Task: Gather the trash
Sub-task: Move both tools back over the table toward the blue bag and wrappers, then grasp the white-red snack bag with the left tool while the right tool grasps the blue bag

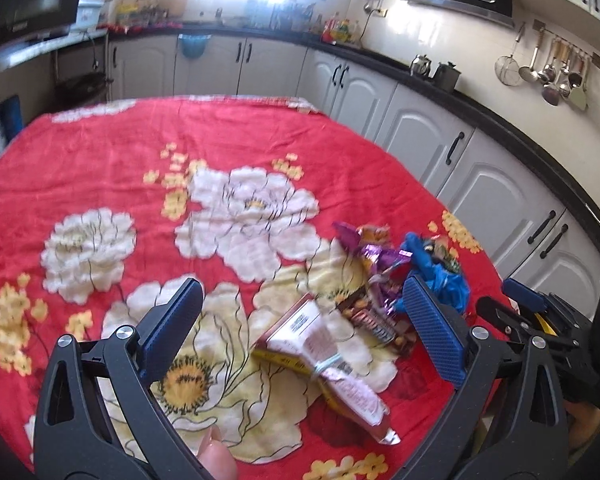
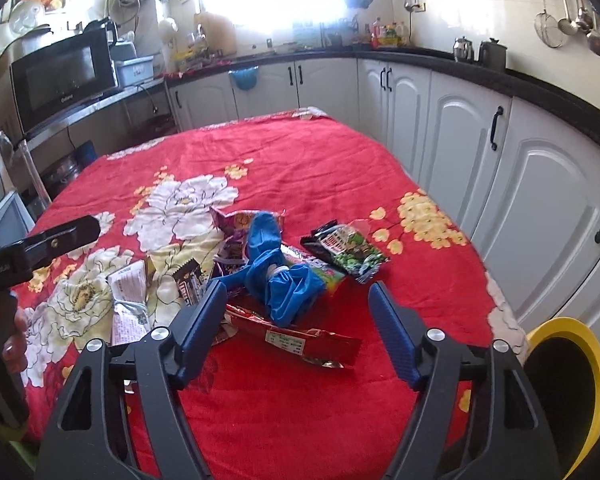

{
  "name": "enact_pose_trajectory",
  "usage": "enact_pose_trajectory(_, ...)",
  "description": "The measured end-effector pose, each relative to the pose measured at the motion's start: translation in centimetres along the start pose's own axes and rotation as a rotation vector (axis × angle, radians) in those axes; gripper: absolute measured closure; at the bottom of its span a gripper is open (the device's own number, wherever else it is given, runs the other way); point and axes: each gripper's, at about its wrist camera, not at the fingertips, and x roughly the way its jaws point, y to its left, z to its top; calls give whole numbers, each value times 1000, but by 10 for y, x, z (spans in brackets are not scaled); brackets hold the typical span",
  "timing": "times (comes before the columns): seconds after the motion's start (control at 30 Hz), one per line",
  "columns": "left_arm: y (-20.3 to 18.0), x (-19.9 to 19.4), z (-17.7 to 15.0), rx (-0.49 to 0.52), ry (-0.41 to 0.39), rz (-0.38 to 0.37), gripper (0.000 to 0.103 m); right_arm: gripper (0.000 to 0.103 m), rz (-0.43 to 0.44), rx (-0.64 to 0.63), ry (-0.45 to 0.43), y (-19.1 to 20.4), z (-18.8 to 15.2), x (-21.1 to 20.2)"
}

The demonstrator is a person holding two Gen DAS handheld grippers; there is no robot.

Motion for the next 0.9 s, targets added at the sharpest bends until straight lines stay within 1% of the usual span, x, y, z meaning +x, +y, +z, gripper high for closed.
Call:
enact_pose_trajectory(0.07, 3, 3, -4, -11, 19, -7, 11, 36, 0, -4, 15, 2, 0, 8)
enact_pose_trajectory(0.13, 4, 6, -8, -18, 40, -18, 11, 42, 0, -6, 28, 3, -1, 14)
enact_pose_trajectory(0.27, 3, 13, -18, -50, 97, -66, 12, 47, -3, -5, 54, 4, -2, 27)
enact_pose_trajectory(0.37, 0, 20, -26, -65, 140, -91, 16, 56, -9, 4, 71, 3, -4, 36)
enact_pose_trajectory(0.43, -1, 26, -33, -85, 174, -108, 19, 70, -8, 8, 79, 2, -5, 39)
enact_pose_trajectory(0.47, -1, 29, -36, -98, 192, -114, 20, 74, -6, 8, 84, 2, -6, 41)
enact_pose_trajectory(0.53, -1, 35, -42, -115, 217, -116, 25, 84, 7, 12, 86, 2, -8, 41)
enact_pose_trajectory(0.57, -1, 37, -44, -118, 224, -112, 26, 86, 14, 15, 83, 2, -9, 40)
enact_pose_trajectory(0.63, -1, 38, -47, -115, 222, -100, 32, 90, 25, 25, 75, 1, -10, 38)
enact_pose_trajectory(0.67, -2, 38, -47, -112, 218, -97, 35, 90, 29, 30, 71, 0, -10, 36)
enact_pose_trajectory(0.73, -2, 39, -47, -110, 218, -92, 49, 92, 37, 42, 61, -1, -11, 32)
enact_pose_trajectory(0.77, -1, 39, -48, -107, 217, -88, 54, 92, 40, 48, 54, -1, -12, 30)
enact_pose_trajectory(0.8, -1, 39, -49, -104, 218, -87, 66, 93, 43, 53, 47, -2, -12, 28)
enact_pose_trajectory(0.83, -1, 41, -50, -102, 222, -86, 72, 93, 46, 58, 41, -2, -12, 26)
enact_pose_trajectory(0.9, -1, 41, -50, -96, 221, -103, 77, 94, 47, 65, 31, -3, -12, 22)
